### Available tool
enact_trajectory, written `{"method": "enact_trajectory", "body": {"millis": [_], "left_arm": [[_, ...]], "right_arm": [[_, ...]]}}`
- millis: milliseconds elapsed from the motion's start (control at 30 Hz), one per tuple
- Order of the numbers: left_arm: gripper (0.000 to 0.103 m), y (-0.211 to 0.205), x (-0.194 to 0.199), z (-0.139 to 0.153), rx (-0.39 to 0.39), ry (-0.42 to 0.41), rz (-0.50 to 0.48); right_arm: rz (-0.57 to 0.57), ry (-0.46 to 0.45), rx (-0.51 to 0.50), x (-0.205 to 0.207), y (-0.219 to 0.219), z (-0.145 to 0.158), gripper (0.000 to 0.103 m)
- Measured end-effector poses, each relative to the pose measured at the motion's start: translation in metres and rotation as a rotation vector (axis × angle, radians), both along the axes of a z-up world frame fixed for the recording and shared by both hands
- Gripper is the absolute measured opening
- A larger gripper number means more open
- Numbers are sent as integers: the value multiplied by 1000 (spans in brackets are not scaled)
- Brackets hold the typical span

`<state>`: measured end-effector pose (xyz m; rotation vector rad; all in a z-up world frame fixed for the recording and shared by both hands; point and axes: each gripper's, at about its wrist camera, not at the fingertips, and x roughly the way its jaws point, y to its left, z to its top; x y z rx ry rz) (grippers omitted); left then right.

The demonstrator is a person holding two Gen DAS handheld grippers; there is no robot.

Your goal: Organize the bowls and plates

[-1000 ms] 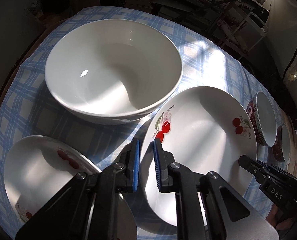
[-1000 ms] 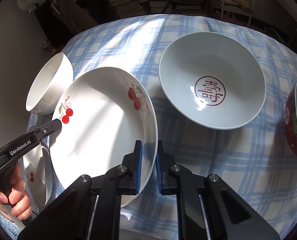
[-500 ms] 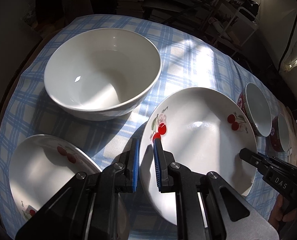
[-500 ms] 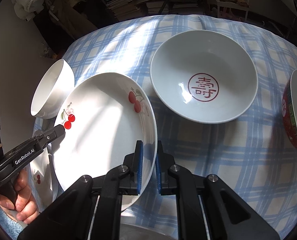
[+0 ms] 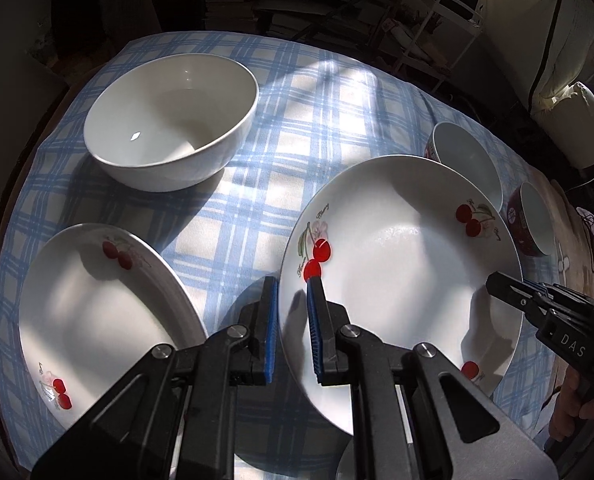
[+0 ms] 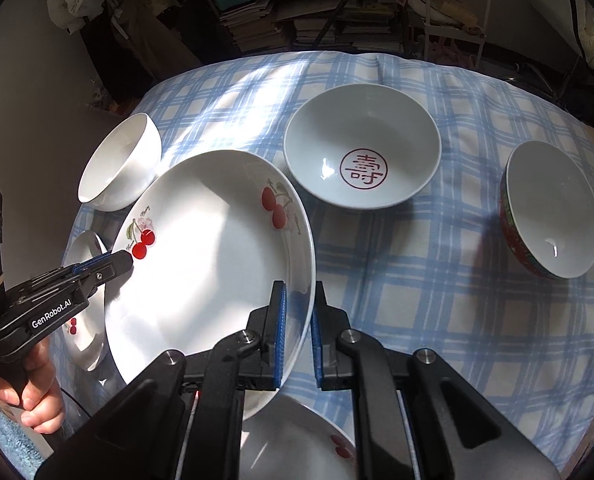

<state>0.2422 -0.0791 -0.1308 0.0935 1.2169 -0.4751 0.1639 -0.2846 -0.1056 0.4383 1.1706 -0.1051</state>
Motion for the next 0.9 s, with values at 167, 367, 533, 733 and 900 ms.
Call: {"method": "enact_trajectory", "body": {"millis": [167,367,533,733,900], "left_arm": [[14,-6,-26,7,13,8,-39],[14,-7,-49,13,20,14,-59],[14,-2,-64,12,29,24,-79],[14,4,-86,9,50,37,-85],[14,4,-108,10,54,27,-89]], "right_arm": [[-16,-7,-15,-22,-3,9,13],[-29,-15,-4,-49,-5,18,13],[-5,0,-7,-70,9,17,13],[2,7,-14,-93,18,17,13],[-18,8,-3,-111,17,16,13]]}}
